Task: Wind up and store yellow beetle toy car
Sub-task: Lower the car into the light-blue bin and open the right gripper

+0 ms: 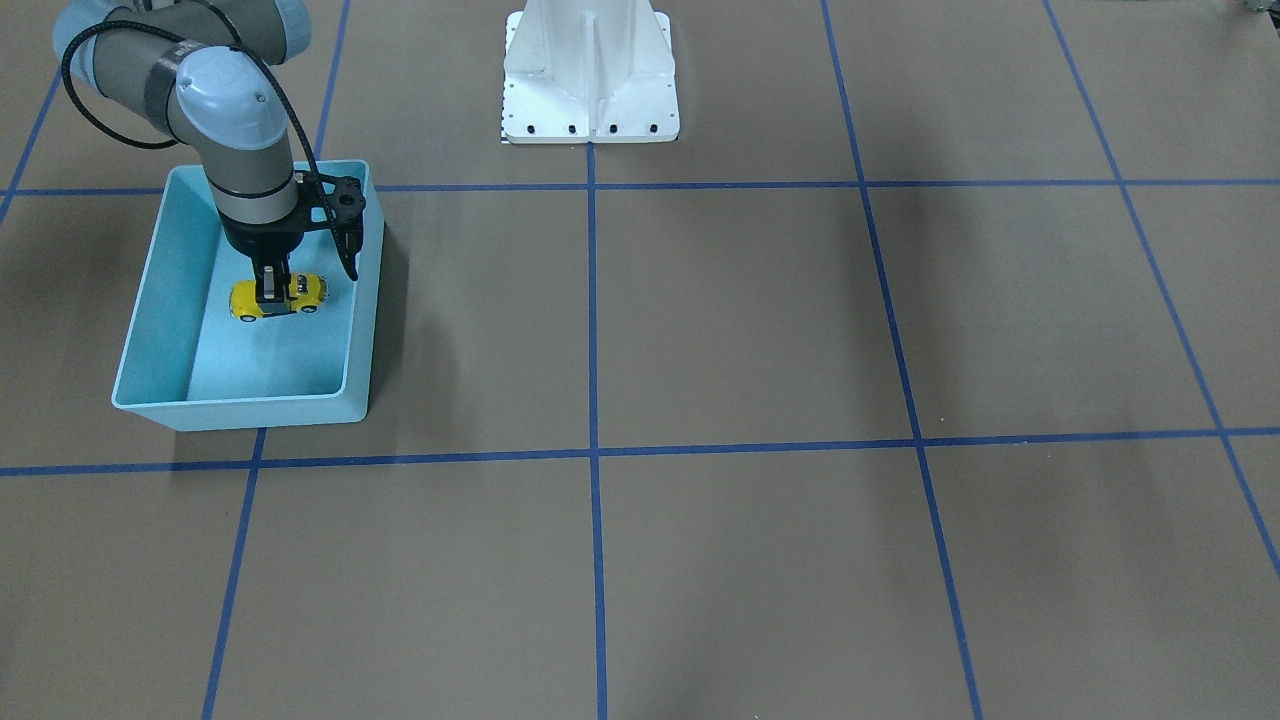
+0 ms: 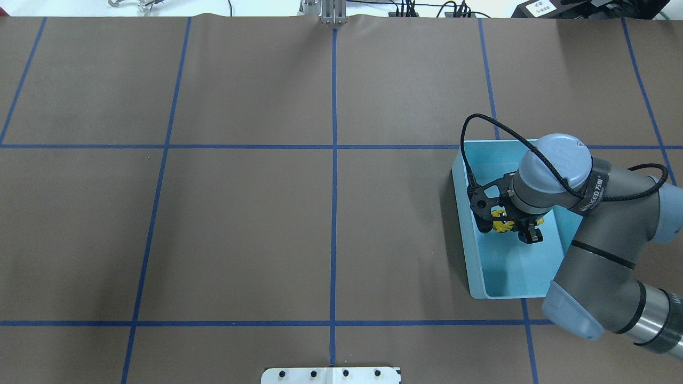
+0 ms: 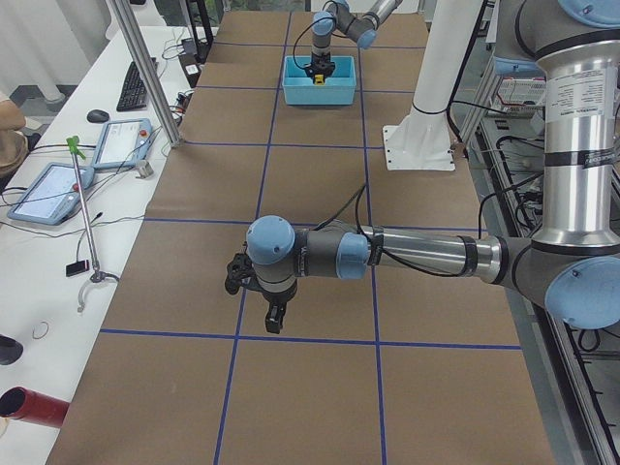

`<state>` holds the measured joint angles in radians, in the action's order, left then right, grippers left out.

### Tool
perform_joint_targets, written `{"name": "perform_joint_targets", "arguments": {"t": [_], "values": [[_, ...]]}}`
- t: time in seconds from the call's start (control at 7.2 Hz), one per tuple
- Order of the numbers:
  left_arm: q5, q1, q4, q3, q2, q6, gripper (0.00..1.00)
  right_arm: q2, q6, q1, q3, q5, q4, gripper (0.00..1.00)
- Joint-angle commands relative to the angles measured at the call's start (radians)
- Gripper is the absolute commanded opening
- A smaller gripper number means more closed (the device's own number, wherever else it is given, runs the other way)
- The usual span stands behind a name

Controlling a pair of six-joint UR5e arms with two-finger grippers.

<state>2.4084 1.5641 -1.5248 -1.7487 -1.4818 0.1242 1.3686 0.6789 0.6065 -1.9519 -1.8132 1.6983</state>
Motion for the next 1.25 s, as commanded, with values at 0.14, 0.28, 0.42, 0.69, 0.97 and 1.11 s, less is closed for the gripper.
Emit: {"name": "perform_joint_targets", "arguments": {"t": [0.14, 0.28, 0.42, 0.69, 0.97, 1.11], "values": [[0.0, 0.001, 0.0, 0.0, 0.0, 0.0, 1.0, 0.001, -0.016, -0.002, 0.002, -0.003, -0.005, 1.0], [0.0, 0.001, 0.0, 0.0, 0.0, 0.0, 1.0, 0.0, -0.018, 0.001, -0.01, -0.006, -0.006, 1.0], [0.0, 0.001, 0.0, 0.0, 0.0, 0.0, 1.0, 0.003, -0.018, 0.047, -0.071, -0.036, -0.006, 1.0], [0.0, -0.001, 0.0, 0.0, 0.0, 0.0, 1.0, 0.01, -0.035, 0.264, -0.137, -0.142, 0.009, 1.0], [0.0, -0.001, 0.0, -0.002, -0.002, -0.002, 1.0, 0.059, -0.364, 0.45, -0.206, -0.265, 0.004, 1.0], [0.002, -0.001, 0.0, -0.003, -0.002, -0.002, 1.0, 0.105, -0.579, 0.537, -0.211, -0.312, -0.005, 1.0]]}}
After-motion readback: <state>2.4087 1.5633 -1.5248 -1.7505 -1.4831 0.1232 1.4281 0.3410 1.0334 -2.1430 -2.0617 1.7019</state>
